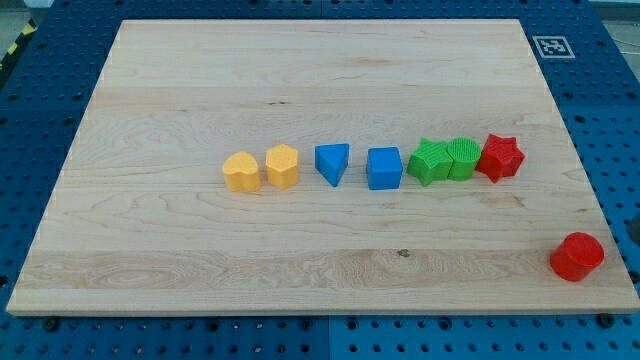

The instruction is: Slightly push the red circle to the top side

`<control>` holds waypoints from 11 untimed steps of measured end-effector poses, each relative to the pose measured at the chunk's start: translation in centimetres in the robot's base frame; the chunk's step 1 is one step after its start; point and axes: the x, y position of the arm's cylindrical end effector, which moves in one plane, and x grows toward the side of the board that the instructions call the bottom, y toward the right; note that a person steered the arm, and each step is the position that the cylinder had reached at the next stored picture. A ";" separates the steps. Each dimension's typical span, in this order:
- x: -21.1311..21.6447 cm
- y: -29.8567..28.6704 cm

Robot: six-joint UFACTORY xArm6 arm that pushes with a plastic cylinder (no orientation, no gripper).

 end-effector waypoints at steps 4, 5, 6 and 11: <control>5.0 -7.1; 4.2 -9.2; 3.2 -9.8; 1.6 -5.4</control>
